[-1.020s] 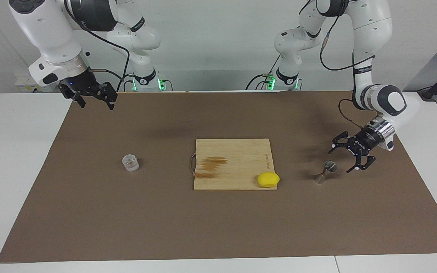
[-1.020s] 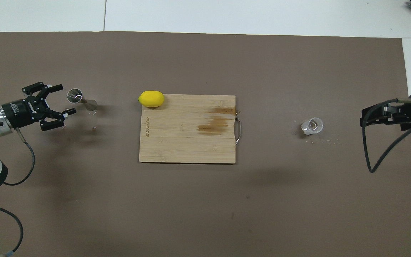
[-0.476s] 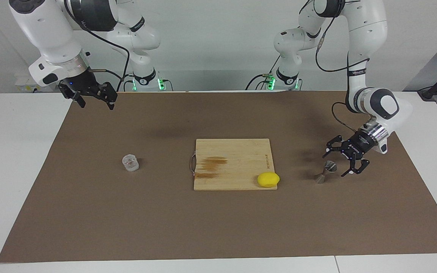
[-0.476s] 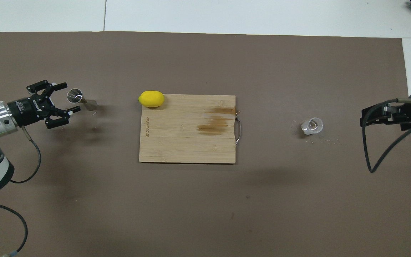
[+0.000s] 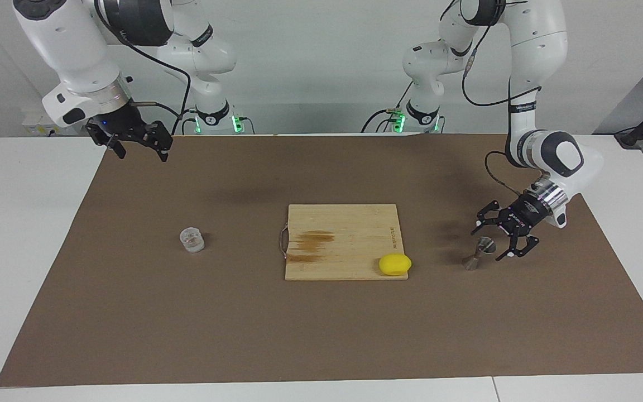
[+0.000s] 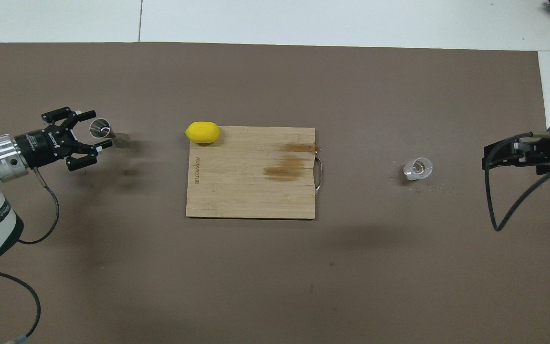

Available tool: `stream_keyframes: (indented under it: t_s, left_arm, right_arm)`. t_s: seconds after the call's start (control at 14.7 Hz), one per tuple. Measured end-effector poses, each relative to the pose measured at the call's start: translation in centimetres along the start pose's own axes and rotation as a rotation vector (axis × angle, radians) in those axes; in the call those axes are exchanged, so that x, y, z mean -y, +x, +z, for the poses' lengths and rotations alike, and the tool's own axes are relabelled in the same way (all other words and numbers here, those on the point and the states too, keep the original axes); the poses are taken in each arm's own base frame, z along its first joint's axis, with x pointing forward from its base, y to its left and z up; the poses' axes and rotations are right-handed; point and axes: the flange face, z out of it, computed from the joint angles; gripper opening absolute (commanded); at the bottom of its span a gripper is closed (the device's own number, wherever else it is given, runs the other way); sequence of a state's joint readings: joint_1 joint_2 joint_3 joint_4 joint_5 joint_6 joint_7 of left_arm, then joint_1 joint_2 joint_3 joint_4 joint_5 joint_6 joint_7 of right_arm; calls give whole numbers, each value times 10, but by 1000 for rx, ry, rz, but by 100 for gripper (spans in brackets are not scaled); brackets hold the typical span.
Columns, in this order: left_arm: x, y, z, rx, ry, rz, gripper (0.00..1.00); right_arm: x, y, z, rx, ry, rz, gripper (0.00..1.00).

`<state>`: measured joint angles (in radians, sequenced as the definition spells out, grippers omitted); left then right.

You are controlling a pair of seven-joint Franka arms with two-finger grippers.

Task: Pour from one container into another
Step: 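Close the left gripper around the small metal cup, then lift the metal cup with the left gripper and carry it over the board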

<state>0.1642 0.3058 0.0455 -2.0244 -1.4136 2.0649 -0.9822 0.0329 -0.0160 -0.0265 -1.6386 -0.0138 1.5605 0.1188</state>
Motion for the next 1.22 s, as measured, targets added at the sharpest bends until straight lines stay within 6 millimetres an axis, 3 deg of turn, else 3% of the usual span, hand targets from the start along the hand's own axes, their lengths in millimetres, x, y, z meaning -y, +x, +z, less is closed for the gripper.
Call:
stream_keyframes:
  t_s: [0.2,0.34,0.41,0.54,0.61,1.02,1.22]
  left_arm:
    - [0,2,-1,-2,-2,-5,79]
    - [0,3,-2,-3,-2,-7,64]
    - [1,4,-1,-3,-2,-8,52]
    - [1,4,-1,-3,-2,-9,14]
    - [1,4,-1,-3,-2,-10,0]
    - [0,1,0,-1,0,-5,0]
    - [0,-21,10,30,32,31,0]
  right_arm:
    - [0,0,0,0,0,0,100]
    - [0,0,0,0,0,0,100]
    - [0,0,0,0,0,0,100]
    - [0,0,0,0,0,0,100]
    - [0,0,0,0,0,0,100]
    - [0,0,0,0,0,0,100]
    - [0,0,0,1,0,0,100]
